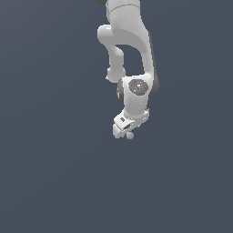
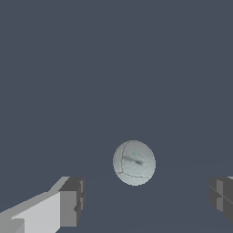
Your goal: Pick up the object and move it to a goal position.
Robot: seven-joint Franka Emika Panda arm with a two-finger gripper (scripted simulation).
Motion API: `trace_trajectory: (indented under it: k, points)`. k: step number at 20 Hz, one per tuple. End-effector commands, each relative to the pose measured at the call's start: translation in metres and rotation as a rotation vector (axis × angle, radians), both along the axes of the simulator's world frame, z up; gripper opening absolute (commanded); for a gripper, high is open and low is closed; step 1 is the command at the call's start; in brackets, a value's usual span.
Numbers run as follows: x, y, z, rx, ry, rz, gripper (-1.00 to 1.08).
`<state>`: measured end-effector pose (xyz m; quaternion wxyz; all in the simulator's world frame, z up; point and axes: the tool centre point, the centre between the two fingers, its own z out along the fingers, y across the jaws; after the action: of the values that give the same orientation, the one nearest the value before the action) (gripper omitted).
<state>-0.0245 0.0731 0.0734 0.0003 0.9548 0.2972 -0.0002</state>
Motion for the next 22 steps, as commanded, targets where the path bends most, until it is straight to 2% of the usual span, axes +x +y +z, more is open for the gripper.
trace_trajectory:
  k: [1, 7, 16, 21, 22]
  points:
    - [-0.001, 0.002, -0.002, 0.001, 0.000, 0.015, 1.00]
    - [-0.001, 0.002, -0.007, 0.000, 0.000, 0.011, 1.00]
    - [-0.002, 0.002, -0.046, 0.001, 0.000, 0.016, 1.00]
    - [-0.001, 0.002, -0.052, 0.001, 0.000, 0.017, 1.00]
    - [-0.001, 0.002, -0.052, 0.001, 0.000, 0.017, -1.00]
